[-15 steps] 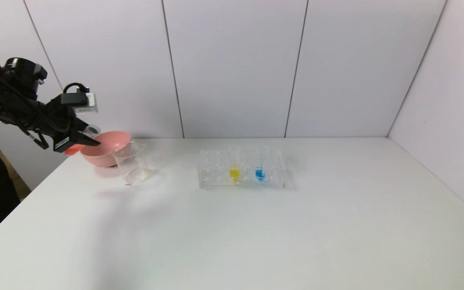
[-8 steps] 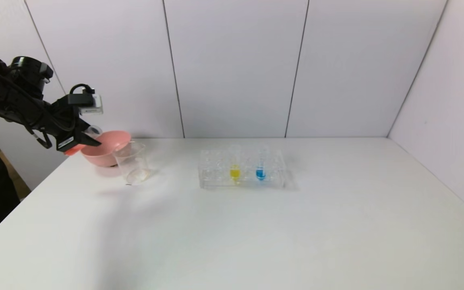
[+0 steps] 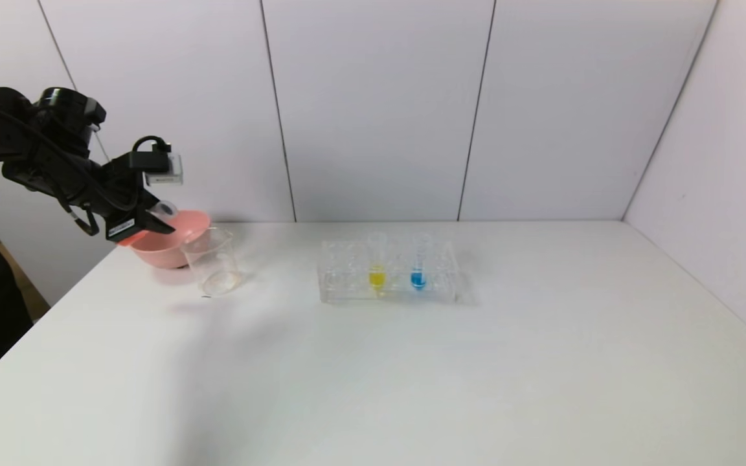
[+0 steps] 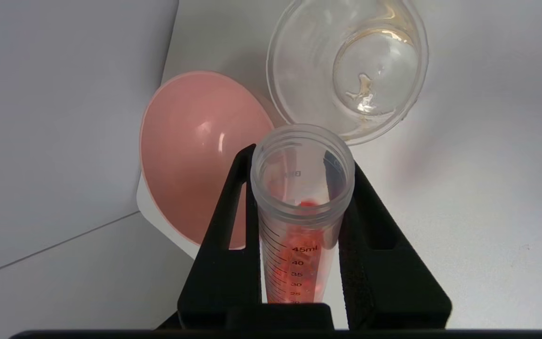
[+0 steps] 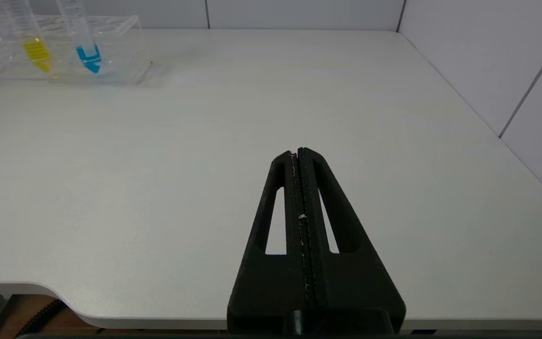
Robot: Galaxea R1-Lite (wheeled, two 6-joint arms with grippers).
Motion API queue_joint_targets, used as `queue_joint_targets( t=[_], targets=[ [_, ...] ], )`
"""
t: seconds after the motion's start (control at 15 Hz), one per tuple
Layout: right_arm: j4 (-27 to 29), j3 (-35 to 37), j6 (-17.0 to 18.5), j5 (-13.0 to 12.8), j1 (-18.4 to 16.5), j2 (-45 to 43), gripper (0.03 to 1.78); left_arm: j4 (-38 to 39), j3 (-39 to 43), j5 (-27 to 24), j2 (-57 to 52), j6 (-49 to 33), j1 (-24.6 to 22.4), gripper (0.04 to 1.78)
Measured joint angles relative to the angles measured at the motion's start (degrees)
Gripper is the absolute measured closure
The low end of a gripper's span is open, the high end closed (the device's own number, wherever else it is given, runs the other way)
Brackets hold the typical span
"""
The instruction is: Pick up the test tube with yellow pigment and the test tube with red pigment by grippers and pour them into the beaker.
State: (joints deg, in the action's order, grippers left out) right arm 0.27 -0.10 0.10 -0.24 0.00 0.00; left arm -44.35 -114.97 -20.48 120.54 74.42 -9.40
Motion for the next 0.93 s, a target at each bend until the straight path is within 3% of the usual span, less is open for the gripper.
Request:
queue_joint_targets(
  t=[0.93],
  targets=[
    [0.00,0.00,0.00,-0.02,0.00,0.00,1.70,0.83,0.00,2.90,0.10,-1.66,2.10,1.35]
  ],
)
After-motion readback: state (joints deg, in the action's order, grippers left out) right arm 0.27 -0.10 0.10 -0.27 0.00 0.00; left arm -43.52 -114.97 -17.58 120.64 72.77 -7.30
